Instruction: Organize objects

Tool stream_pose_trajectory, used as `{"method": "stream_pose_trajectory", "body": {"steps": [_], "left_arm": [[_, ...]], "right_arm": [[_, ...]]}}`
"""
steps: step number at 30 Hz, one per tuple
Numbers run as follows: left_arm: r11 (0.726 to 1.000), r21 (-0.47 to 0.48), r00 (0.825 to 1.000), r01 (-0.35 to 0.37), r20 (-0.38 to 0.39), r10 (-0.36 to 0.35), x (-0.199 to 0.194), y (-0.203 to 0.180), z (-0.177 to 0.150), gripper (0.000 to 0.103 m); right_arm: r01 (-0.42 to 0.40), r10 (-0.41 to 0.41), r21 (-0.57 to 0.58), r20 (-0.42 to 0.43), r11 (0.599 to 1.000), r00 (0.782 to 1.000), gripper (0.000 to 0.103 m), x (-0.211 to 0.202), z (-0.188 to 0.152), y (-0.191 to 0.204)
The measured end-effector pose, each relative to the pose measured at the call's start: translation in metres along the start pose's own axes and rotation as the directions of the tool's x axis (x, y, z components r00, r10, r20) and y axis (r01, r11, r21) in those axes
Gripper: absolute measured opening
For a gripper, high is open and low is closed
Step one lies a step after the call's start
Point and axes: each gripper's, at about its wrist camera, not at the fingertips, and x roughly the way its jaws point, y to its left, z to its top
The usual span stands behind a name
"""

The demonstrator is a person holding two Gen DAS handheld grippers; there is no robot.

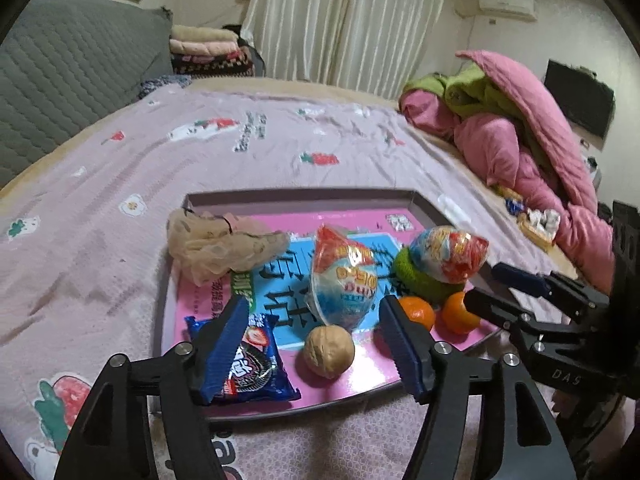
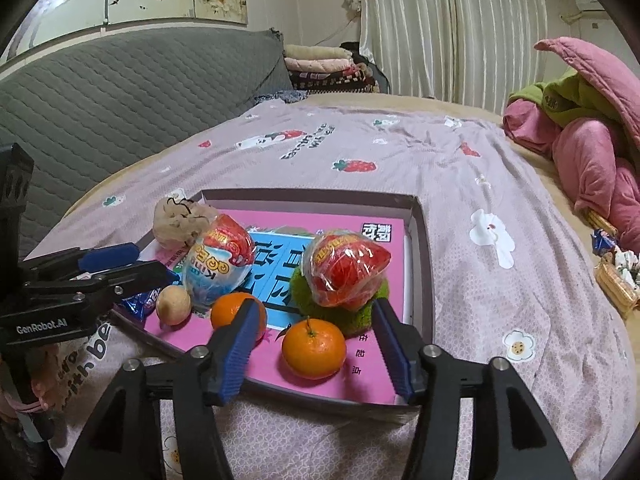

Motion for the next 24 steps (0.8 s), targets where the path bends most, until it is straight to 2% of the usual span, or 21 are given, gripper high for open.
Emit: {"method": "stream_pose_trajectory", "body": {"steps": [5,10,20,23,24], "left_arm": [[1.000,-0.020,0.999,0.002,0.046,-0.001,-0.015,0.002,0.003,0.074],[0.999,-0.034,0.999,-0.004,0.043,0.005,-0.023,0.002,-0.002,0.076],[0.997,0.004,0.993,-0.079,0.086,0.078,-0.038,-0.003,-0.011,0.080],[0.994,0.024,0.988,-0.107,0.112,0.103,-0.043,-0.004,-0.013,0.080],[0.993,0.027,0.987,-0.113,0.117,0.109,-0.044,-0.005,-0.014,0.080]], "right_arm": [[0.004,-0.004,-0.002,0.036,1.000,0.999,0.064,-0.008,0.002,0.004],[0.002,-0.002,0.002,0.074,1.000,0.997,0.067,-0.017,0.003,0.009],[0.007,-0.003,-0.030,0.127,1.000,0.992,0.071,-0.029,0.002,0.020],[0.011,-0.007,-0.030,0.144,0.999,0.990,0.074,-0.033,0.001,0.021],[0.010,-0.006,-0.026,0.150,1.000,0.989,0.078,-0.034,0.000,0.021]]}}
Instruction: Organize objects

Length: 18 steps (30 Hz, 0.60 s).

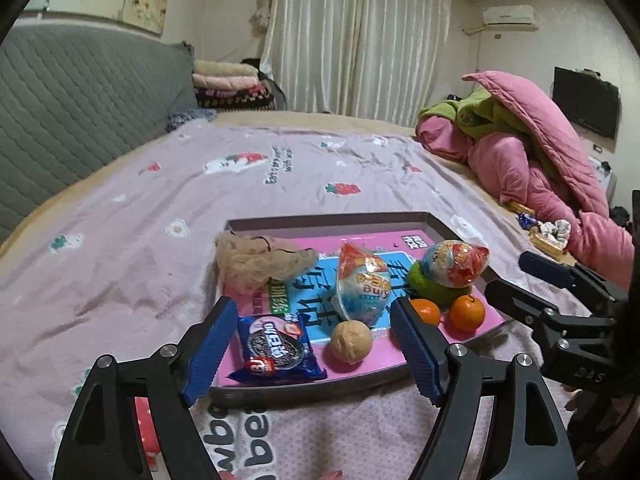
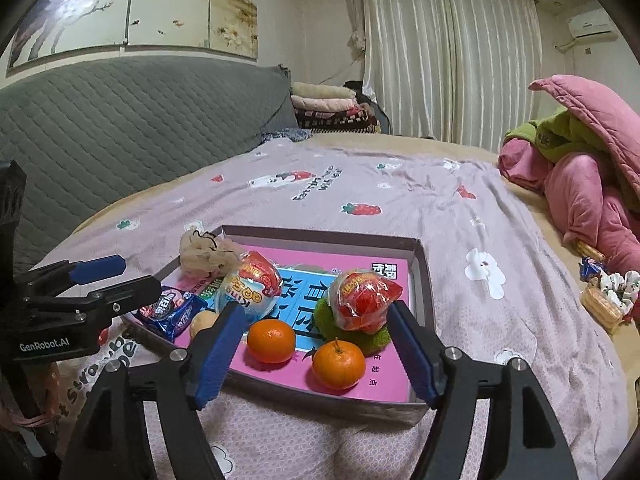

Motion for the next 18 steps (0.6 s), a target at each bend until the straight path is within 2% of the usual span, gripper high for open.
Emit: {"method": "stream_pose_trajectory", "body": {"steps": [1,10,18], "left_arm": [[1.000,0.004,1.000,-0.003,0.002,0.003,-0.001,0.000,-0.001,0.080],[0.998,0.007,0.998,-0.061,0.006,0.061,-0.008,0.003,-0.009,0.080],[0.996,0.029,0.996,-0.089,-0.010,0.089,-0.009,0.002,-0.019,0.080]], "right_arm": [[-0.003,0.003,0.003,0.003,1.000,1.000,0.081,-0.001,-0.001,0.000],[0.030,-0.030,-0.007,0.046,1.000,0.998,0.082,-0.014,-0.004,0.004],[0.057,-0.057,-0.025,0.033,0.998,0.998,0.086,-0.016,-0.014,0.008]]}}
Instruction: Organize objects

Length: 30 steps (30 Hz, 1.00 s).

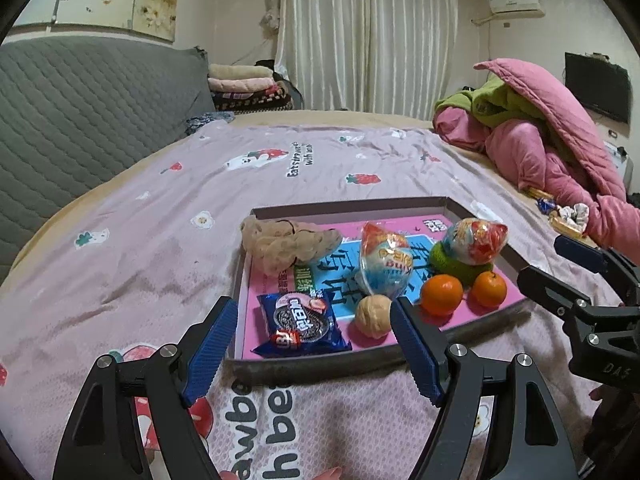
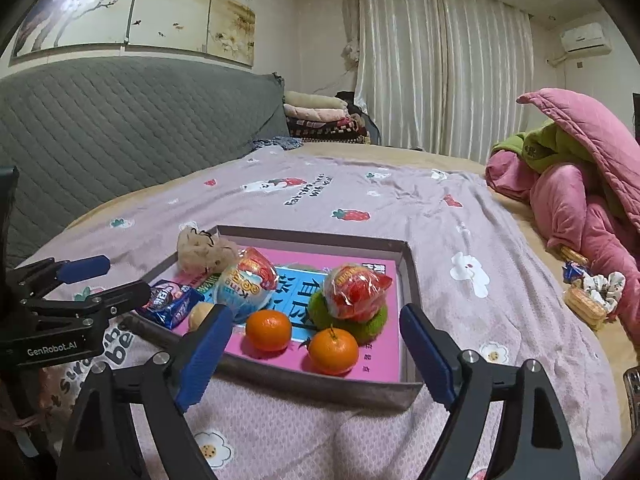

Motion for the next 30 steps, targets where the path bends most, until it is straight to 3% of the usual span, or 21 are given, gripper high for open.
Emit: {"method": "stream_pose_trajectory", "body": {"steps": [21,30], "left_arm": [[0.999,-0.046,0.999,-0.004,-0.049,0.002,0.001,0.006,-0.017,0.080],[1.000,-0.021,0.997,0.008,-0.072,-0.009,0.000,-0.002,-0.028,0.080]], "right_arm": [[0.048,-0.050,-0.066,-0.025,0.997,0.998,0.086,-0.002,-0.020,0.018],[0.044,-0.045,-0.030,-0.051,0.999,0.998,0.086,-0.003,-0.030,0.020]]}}
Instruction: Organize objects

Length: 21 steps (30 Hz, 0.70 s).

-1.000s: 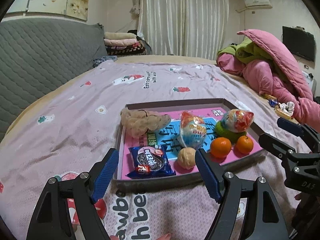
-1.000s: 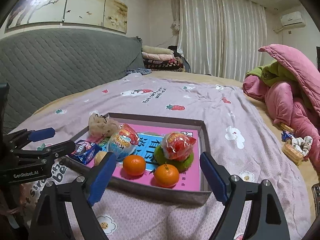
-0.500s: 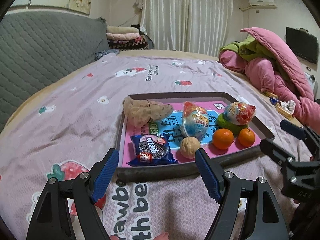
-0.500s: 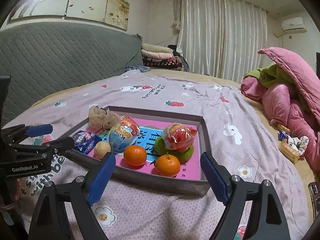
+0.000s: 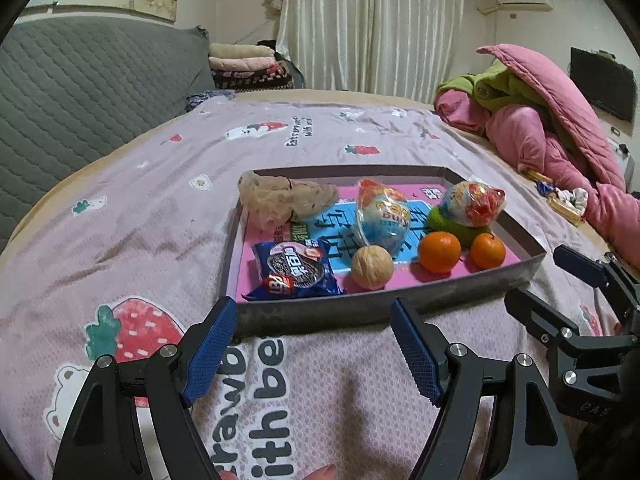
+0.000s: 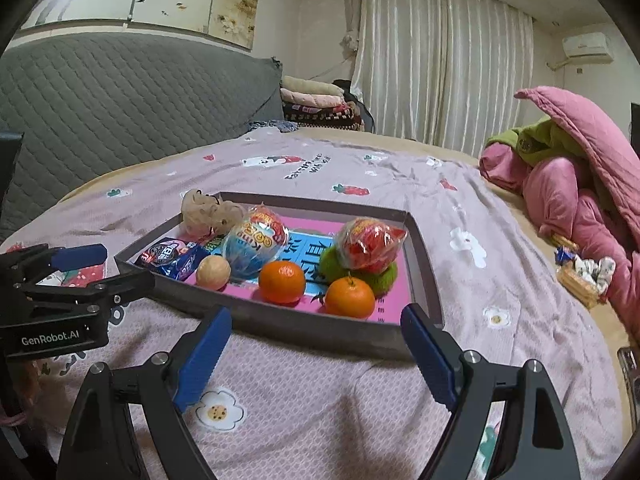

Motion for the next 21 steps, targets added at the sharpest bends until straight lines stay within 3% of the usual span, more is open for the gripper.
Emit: {"method": "stream_pose_trajectory", "body": {"steps": [21], "left_arm": [[1.000,-0.008,0.999,0.002,-0.046,-0.003,0.004,0.002,-0.014,0.080]], "right_arm": [[0.023,-0.022,0.033,-0.034,0.999,0.999,0.086,0.000,-0.020,-0.001]]}}
